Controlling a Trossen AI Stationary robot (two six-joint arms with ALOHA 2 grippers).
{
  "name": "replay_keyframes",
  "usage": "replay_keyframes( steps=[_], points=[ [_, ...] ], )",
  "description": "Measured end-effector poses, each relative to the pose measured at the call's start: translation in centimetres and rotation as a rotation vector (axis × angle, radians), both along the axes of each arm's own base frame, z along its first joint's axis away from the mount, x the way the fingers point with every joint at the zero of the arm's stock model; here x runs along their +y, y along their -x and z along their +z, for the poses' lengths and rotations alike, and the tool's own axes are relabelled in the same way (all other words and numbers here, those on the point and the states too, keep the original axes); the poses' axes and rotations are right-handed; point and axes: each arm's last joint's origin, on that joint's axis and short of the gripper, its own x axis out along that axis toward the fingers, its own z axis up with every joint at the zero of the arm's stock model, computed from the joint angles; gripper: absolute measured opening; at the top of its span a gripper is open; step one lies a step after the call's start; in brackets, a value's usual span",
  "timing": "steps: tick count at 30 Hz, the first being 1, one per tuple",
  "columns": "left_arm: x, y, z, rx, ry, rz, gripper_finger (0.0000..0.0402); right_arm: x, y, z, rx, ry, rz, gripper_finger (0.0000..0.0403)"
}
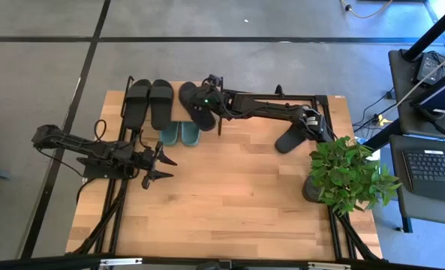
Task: Pick and place slides into the shelf
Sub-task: Put the black slipper on the shelf
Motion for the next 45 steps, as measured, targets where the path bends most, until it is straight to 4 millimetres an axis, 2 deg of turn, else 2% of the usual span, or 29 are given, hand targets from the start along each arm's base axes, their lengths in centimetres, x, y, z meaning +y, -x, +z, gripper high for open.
replay_keyframes(
  steps=[9, 13, 18, 31, 45],
  points=[
    [0.00, 0.00, 0.00, 0.000, 0.000, 0.000, 0.0205, -0.02, -0.01, 0.16, -0.060, -0.039, -0.035, 0.0186],
    [0.00, 0.00, 0.00, 0.000, 0.000, 0.000, 0.0205, -0.15, 0.14, 0.22, -0.089, -0.027, -0.129, 0.0186],
    [0.00, 0.00, 0.00, 0.000, 0.000, 0.000, 0.0205, -0.20, 0.19, 0.23, -0.188, -0.100, -0.202, 0.0186],
    [0.00, 0.00, 0.00, 0.000, 0.001, 0.000, 0.0205, 0.53, -0.20, 0.56, -0.294, -0.156, -0.215, 0.0186],
    [0.00, 0.00, 0.01, 0.004, 0.026, 0.004, 0.0205, 0.64, -0.19, 0.48, -0.229, -0.112, -0.184, 0.0186]
  ],
)
